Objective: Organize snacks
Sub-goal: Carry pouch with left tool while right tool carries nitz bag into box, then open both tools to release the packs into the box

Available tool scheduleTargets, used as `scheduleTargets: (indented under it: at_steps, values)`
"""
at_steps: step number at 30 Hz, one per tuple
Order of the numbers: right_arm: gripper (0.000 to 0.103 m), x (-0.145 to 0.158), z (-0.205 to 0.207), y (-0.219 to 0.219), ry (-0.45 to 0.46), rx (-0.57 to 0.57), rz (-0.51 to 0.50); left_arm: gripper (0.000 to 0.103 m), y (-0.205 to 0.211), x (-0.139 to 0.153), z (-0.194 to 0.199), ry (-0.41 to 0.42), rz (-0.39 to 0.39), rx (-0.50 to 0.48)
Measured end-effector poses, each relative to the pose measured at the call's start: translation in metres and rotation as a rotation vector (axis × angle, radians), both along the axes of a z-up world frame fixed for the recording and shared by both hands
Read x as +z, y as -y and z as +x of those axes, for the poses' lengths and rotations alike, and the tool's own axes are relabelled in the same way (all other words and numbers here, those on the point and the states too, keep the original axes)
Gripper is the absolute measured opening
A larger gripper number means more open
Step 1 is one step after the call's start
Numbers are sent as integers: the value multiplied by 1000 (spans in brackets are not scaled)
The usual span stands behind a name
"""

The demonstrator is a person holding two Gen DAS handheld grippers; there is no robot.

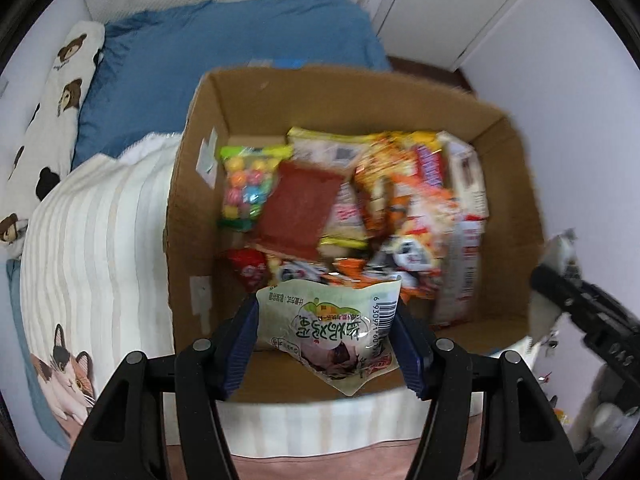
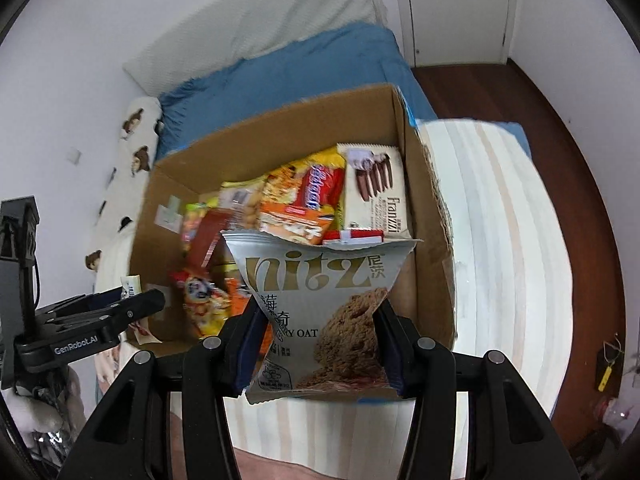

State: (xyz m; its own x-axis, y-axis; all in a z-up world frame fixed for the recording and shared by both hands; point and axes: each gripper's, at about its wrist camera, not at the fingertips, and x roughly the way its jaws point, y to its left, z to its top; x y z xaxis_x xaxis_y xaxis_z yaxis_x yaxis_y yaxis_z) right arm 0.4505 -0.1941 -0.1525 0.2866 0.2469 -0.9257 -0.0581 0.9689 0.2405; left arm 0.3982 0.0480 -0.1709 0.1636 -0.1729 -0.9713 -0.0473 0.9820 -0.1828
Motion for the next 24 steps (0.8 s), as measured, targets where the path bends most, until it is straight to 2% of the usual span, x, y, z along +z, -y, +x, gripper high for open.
scheduleTargets:
  at_steps: [5,11,15,16,17,18,19,24]
  values:
    - [54,-32,14,-2,-65,7,-33,59,-9,-40,8,-107,45,-4]
    - [56,-62,24,-7,-152,19,-45,62,-11,-60,6,-164,40,-6]
    - [93,-67,25,-11,-160,27,-87,62,-7,-59,4,-165,36,-13]
    - [95,-67,25,-13,-165,29,-93,63,-7,-59,4,-164,39,-11]
    - [95,-67,24,-14,-168,33,-94,71,-6,-58,5,-162,37,-6]
    - [95,-67,24,-16,-172,39,-100,91,-7,-56,4,-158,34,-1]
    - [96,-67,22,-17,-173,42,-111,97,-6,-54,4,-151,34,3]
    - [100,-65,18,-19,-170,50,-139,99,-2,-38,6,-111,40,20]
